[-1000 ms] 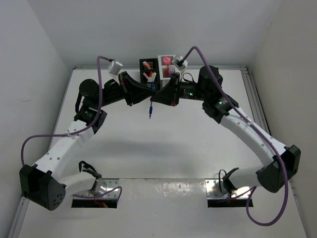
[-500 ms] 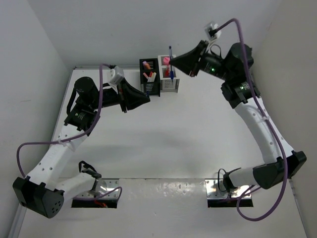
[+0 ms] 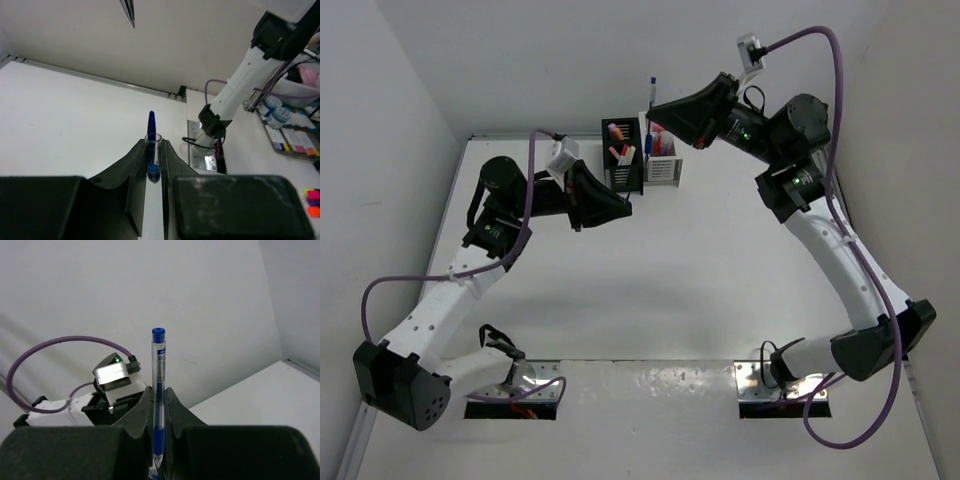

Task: Sort the stationery into containers
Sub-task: Close the pen cap on the pen.

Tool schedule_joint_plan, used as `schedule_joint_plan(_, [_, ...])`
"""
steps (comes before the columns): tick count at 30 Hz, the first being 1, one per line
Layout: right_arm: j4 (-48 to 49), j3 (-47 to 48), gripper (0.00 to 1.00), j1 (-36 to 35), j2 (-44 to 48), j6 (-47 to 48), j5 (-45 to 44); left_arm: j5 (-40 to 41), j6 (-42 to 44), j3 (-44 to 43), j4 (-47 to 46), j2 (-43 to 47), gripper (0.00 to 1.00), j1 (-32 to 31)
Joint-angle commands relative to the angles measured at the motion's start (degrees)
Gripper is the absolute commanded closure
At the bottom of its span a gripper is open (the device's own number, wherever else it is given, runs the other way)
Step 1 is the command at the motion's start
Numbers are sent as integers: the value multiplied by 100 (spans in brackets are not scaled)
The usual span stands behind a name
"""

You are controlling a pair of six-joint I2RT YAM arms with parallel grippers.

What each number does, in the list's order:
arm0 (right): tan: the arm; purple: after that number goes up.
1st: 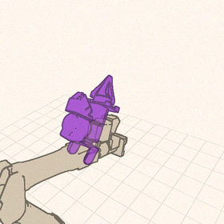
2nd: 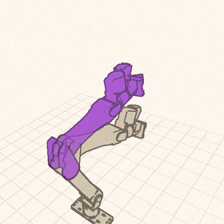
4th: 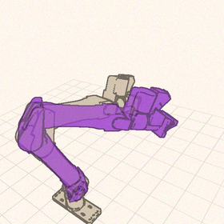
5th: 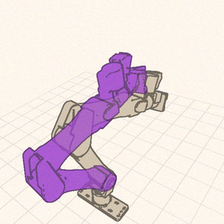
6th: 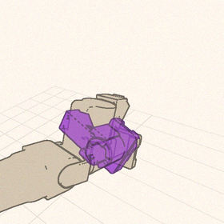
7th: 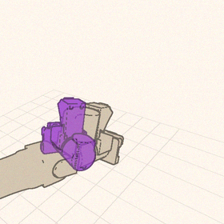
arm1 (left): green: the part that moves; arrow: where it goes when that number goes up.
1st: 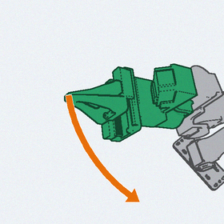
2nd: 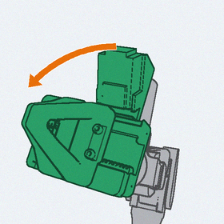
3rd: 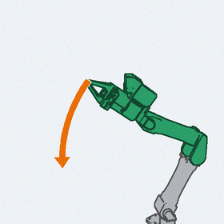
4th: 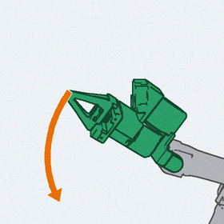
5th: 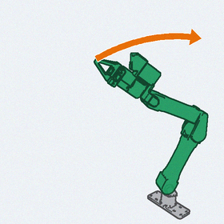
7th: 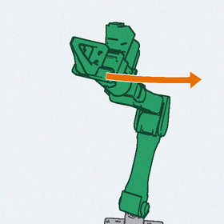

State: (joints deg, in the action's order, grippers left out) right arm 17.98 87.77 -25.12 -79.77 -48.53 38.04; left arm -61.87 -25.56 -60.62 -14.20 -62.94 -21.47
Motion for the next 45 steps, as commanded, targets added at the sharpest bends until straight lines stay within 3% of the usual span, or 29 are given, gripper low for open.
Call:
schedule_joint_plan(1, [584, -58, 100, -133, 5, -481, -86, -63, -791, 85, -1179, -8, 100, -172])
schedule_joint_plan(12, [751, -260, 100, -309, -21, -763, -157, 535, -2146, 174, -2245, -148, 100, -94])
schedule_joint_plan(45, [804, -313, 100, -537, -276, -587, -192, 641, -2313, 191, -2377, -272, 100, -129])
